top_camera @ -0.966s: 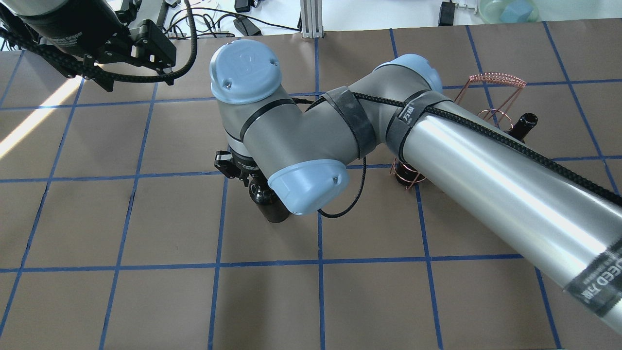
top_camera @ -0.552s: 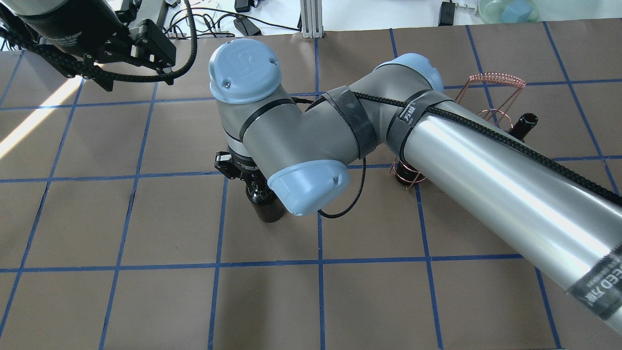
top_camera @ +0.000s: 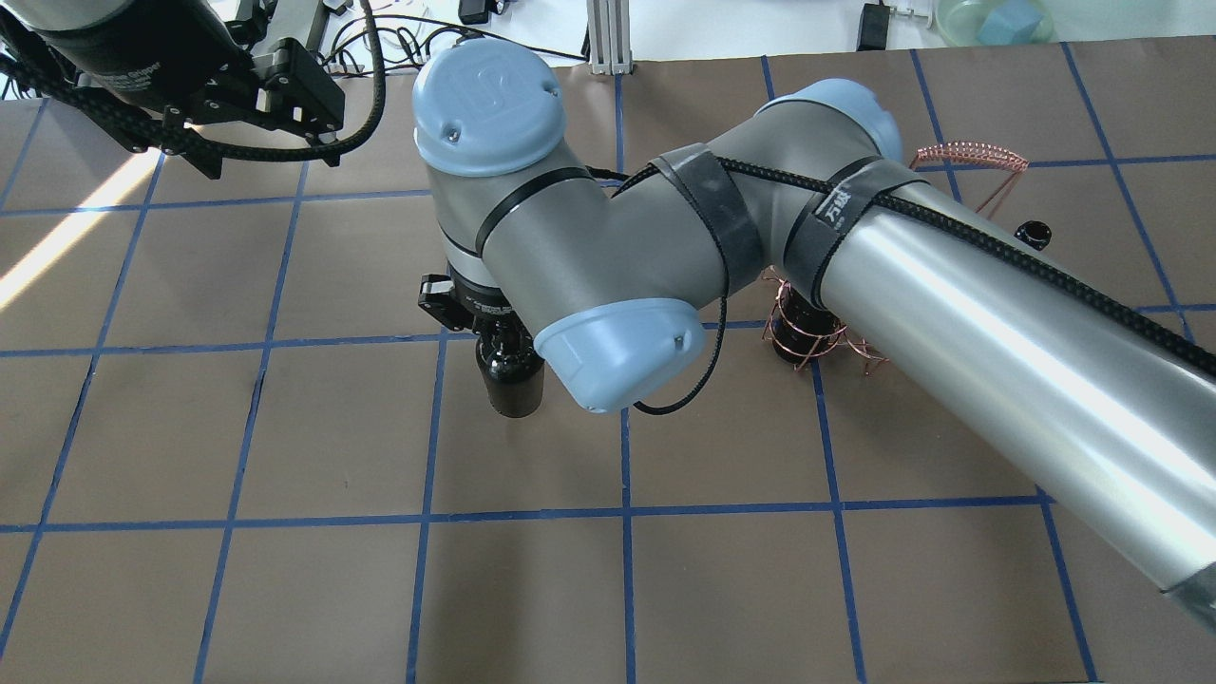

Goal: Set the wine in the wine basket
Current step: 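Lift the bottle with the right gripper and carry it over the rack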

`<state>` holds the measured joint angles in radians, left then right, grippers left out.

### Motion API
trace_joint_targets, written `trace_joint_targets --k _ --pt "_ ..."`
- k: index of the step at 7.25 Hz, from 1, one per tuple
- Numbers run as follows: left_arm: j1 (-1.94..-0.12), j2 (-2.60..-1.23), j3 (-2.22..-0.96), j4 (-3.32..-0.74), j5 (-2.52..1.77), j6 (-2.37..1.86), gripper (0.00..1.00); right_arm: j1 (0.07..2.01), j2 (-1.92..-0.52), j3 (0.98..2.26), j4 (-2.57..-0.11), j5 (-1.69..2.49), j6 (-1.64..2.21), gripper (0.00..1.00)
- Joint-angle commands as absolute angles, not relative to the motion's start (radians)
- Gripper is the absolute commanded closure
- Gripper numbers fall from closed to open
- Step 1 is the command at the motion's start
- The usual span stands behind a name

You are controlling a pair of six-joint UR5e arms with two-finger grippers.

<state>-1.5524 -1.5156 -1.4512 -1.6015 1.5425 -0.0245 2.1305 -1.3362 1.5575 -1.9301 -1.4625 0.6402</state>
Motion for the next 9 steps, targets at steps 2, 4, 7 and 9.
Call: trace_joint_targets --k 2,4,7,9 --pt "-1.552 -1.514 -1.451 -1.601 1.546 -0.025 0.00 2.009 -1.458 1.552 -1.727 -1.506 0.500 0.90" --pt "-1.551 -1.516 -1.451 -1.601 1.543 -0.025 0.00 1.868 -1.569 1.554 -1.538 -1.539 0.273 0.92" --pt "-1.551 -1.514 -1.451 -1.601 1.543 -0.025 0.00 1.737 -1.637 1.559 -1.361 -1.612 0.098 0.98" --pt "-1.551 -1.514 -1.451 -1.601 1.542 -0.025 0.00 1.653 -1.680 1.560 -1.359 -1.617 -0.010 0.99"
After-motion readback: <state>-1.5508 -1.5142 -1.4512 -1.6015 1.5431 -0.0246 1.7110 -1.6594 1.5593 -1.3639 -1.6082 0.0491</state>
